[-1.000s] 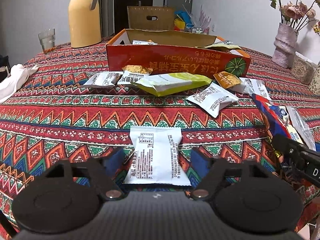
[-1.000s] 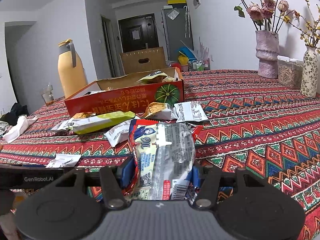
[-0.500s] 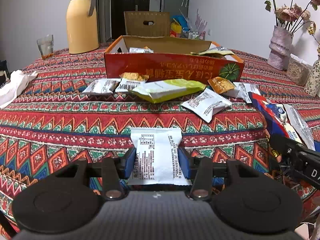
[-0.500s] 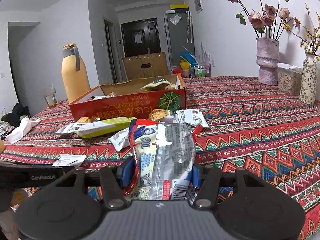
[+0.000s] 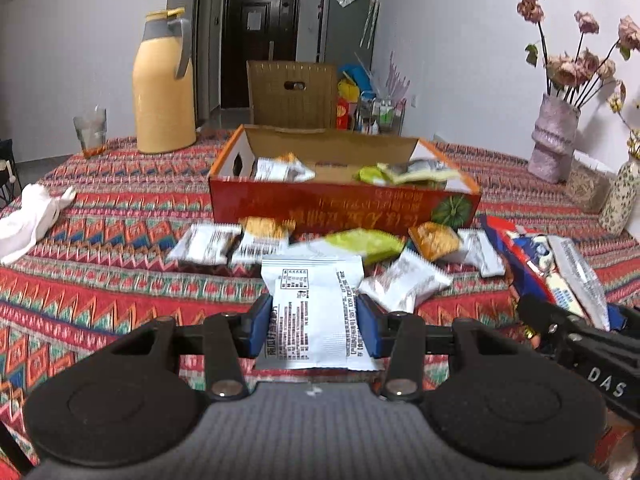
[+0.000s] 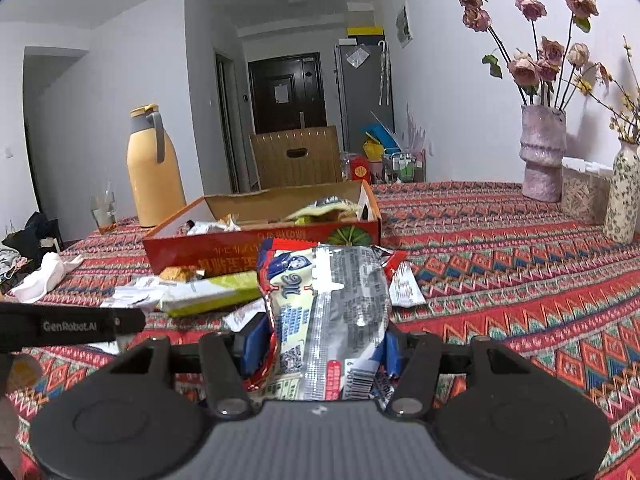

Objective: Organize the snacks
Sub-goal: 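Carry both held packets into the box and open both tools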

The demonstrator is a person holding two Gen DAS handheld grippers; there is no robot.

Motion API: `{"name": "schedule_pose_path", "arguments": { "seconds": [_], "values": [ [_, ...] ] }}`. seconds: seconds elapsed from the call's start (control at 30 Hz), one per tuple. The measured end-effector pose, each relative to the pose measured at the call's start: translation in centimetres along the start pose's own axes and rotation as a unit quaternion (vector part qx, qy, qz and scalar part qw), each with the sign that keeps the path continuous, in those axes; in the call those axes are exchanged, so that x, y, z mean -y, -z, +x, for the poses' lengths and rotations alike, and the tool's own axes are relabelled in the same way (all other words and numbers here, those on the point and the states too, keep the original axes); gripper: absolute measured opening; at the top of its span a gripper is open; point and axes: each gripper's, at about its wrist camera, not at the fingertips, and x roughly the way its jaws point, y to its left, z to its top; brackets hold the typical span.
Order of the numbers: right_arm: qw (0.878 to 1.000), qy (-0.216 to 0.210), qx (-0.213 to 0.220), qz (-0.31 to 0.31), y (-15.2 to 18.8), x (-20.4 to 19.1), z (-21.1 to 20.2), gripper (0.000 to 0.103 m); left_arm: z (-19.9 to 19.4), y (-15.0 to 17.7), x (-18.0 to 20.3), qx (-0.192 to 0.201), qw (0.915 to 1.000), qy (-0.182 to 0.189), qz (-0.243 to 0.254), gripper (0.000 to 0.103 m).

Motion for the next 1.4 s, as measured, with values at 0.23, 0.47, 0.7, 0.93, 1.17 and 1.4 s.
{"name": "schedule_pose_path", "arguments": {
  "seconds": [0.23,0.47,0.7,0.93,1.17,1.4],
  "values": [
    [1.0,-0.001,0.01,-0.003,-2.9,-0.2,2.4,0.055,0.9,-3.4,0.3,0.02,0.9998,0.004,0.004,0.046],
    [1.0,-0.004,0.022,-0.014,-6.0,-1.0,5.7,0.055,2.8,-6.9,0.3,0.034,0.9994,0.008,0.005,0.046],
    [0.999,-0.005,0.027,-0.021,-8.8,-1.5,9.3,0.055,5.7,-10.1,-0.3,0.037,0.9993,0.006,0.0,0.046],
    [0.999,-0.001,0.025,-0.027,-10.9,-2.1,13.5,0.055,9.3,-12.7,-1.2,0.038,0.9992,0.007,-0.009,0.046],
    [0.999,0.005,0.018,-0.028,-12.1,-2.3,17.9,0.055,13.5,-14.9,-2.0,0.025,0.9994,-0.001,-0.022,0.046],
    [0.999,0.01,0.025,-0.023,-12.5,-1.8,21.0,0.055,17.1,-14.7,-3.1,0.015,0.9993,-0.005,-0.033,0.046]
  ]
}}
